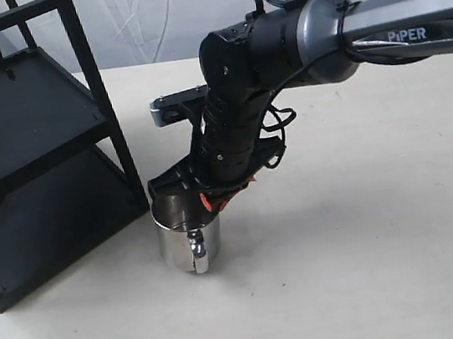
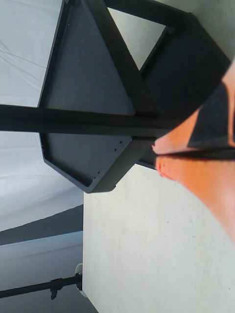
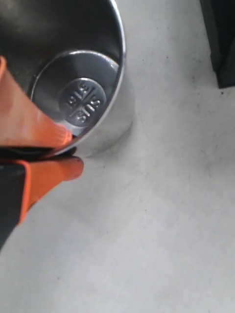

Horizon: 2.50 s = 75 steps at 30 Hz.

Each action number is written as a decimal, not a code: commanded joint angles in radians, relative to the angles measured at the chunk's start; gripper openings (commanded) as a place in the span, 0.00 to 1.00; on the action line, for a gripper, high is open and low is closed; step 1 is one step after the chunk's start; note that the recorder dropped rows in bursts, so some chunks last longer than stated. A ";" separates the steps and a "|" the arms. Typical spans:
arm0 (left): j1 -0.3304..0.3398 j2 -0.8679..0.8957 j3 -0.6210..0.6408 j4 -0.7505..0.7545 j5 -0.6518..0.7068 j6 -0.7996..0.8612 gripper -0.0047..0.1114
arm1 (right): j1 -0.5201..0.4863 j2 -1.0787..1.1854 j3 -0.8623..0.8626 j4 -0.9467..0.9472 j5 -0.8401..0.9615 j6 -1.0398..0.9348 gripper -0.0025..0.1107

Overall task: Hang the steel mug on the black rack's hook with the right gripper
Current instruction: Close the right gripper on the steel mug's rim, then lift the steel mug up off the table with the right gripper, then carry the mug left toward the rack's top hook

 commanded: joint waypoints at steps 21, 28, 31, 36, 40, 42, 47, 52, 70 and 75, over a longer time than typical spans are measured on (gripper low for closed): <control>-0.001 -0.005 0.000 -0.007 -0.003 -0.002 0.05 | -0.004 -0.339 -0.005 0.783 0.200 -1.231 0.01; -0.001 -0.005 0.000 -0.007 -0.003 -0.002 0.05 | -0.110 -0.424 -0.003 0.410 0.208 -0.997 0.01; -0.001 -0.005 0.000 -0.007 -0.003 -0.002 0.05 | -0.178 -0.422 -0.003 0.277 0.122 -0.816 0.01; -0.001 -0.005 0.000 -0.007 -0.003 -0.002 0.05 | -0.250 -0.402 -0.003 0.188 -0.255 -0.481 0.01; -0.001 -0.005 0.000 -0.007 -0.003 -0.002 0.05 | -0.259 -0.336 -0.003 0.176 -0.583 -0.392 0.01; -0.001 -0.005 0.000 -0.007 -0.003 -0.002 0.05 | -0.259 -0.297 -0.003 0.185 -0.694 -0.387 0.01; -0.001 -0.005 0.000 -0.007 -0.003 -0.002 0.05 | -0.259 -0.233 -0.003 0.240 -0.737 -0.387 0.01; -0.001 -0.005 0.000 -0.007 -0.003 -0.002 0.05 | -0.268 -0.216 -0.003 0.255 -0.778 -0.387 0.01; -0.001 -0.005 0.000 -0.007 -0.003 -0.002 0.05 | -0.230 -0.040 -0.005 0.833 -1.105 -0.032 0.01; -0.001 -0.005 0.000 -0.007 -0.003 -0.002 0.05 | -0.203 -0.005 -0.005 0.554 -1.201 0.389 0.01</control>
